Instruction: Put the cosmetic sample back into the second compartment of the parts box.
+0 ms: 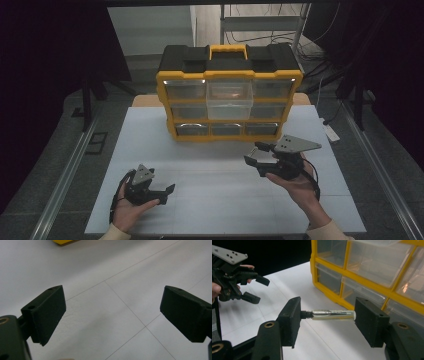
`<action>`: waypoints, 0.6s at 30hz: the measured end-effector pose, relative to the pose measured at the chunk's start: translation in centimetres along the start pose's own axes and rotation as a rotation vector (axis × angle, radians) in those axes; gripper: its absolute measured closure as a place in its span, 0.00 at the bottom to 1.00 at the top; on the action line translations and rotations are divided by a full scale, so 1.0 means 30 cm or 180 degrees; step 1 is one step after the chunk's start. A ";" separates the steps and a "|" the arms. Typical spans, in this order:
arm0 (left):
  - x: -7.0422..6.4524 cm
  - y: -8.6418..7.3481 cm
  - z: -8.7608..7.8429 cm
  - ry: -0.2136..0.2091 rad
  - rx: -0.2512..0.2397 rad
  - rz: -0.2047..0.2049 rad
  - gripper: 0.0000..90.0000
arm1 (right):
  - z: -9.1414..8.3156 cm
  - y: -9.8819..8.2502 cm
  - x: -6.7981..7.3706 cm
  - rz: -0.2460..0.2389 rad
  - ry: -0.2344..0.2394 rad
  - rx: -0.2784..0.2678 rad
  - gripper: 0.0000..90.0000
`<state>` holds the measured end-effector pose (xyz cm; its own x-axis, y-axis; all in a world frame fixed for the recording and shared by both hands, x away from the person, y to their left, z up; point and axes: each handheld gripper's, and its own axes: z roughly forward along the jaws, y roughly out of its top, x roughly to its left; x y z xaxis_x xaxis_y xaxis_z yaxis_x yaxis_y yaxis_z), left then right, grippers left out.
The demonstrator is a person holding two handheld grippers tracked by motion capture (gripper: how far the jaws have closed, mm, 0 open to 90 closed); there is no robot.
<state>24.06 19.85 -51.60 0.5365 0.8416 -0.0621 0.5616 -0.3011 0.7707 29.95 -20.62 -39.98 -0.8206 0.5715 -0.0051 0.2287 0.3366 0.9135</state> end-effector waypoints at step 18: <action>-0.001 0.001 -0.001 0.0009 -0.0009 -0.0006 0.08 | -0.024 0.076 0.003 -0.0055 -0.0015 -0.0179 0.44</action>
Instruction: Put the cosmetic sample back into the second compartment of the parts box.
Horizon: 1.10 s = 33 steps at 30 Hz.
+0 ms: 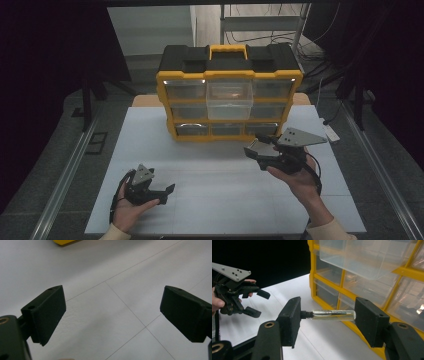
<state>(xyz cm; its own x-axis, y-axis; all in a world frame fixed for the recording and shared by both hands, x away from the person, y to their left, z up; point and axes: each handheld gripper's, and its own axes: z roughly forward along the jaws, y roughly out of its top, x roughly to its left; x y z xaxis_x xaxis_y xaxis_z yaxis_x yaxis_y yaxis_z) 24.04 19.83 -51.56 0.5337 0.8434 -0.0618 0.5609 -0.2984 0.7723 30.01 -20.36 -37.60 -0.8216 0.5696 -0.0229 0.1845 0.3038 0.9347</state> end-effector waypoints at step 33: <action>-0.001 0.011 0.006 -0.0034 -0.0004 0.0013 0.08 | -0.024 0.146 -0.052 0.0133 -0.0199 -0.0232 0.44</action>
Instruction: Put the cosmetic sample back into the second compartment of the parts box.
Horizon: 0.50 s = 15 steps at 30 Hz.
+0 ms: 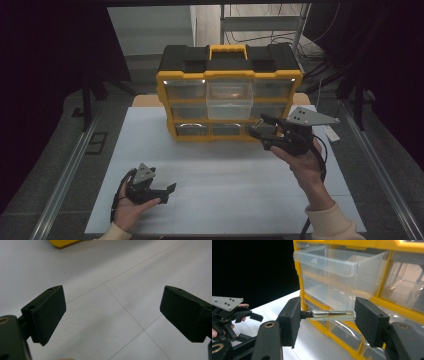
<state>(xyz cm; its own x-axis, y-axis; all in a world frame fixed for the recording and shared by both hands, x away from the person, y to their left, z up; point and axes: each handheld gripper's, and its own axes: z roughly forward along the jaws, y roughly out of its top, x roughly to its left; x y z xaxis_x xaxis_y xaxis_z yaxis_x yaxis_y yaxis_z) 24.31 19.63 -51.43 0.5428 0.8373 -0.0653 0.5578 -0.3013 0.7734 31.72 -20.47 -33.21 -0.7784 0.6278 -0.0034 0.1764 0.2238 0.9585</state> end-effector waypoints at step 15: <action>0.004 0.002 -0.003 0.0006 -0.0011 -0.0009 0.08 | 0.000 0.089 0.002 -0.0022 -0.0040 -0.0101 0.44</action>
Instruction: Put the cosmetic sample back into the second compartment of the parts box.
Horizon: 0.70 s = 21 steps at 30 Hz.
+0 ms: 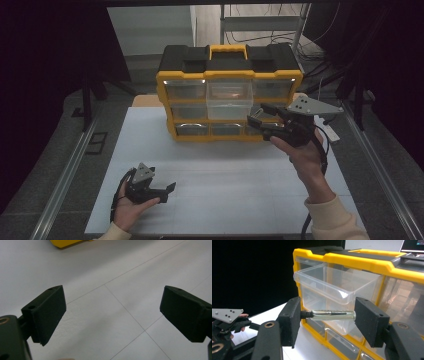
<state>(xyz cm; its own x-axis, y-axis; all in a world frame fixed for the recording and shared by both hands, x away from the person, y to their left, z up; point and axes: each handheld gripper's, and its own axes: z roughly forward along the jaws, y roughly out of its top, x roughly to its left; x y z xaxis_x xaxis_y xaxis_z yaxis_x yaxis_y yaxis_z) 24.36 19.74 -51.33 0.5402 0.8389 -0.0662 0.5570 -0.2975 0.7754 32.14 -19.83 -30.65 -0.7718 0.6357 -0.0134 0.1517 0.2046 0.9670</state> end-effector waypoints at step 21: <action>0.003 0.004 -0.005 0.0012 -0.0022 0.0000 0.09 | 0.019 0.097 -0.012 -0.0077 -0.0083 -0.0064 0.44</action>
<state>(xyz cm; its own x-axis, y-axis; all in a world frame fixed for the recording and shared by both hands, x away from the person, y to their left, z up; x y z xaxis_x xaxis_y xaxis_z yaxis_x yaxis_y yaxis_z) 24.38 19.84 -51.16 0.5379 0.8406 -0.0637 0.5526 -0.2945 0.7797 33.22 -19.03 -27.98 -0.7588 0.6499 -0.0433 0.1205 0.2054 0.9712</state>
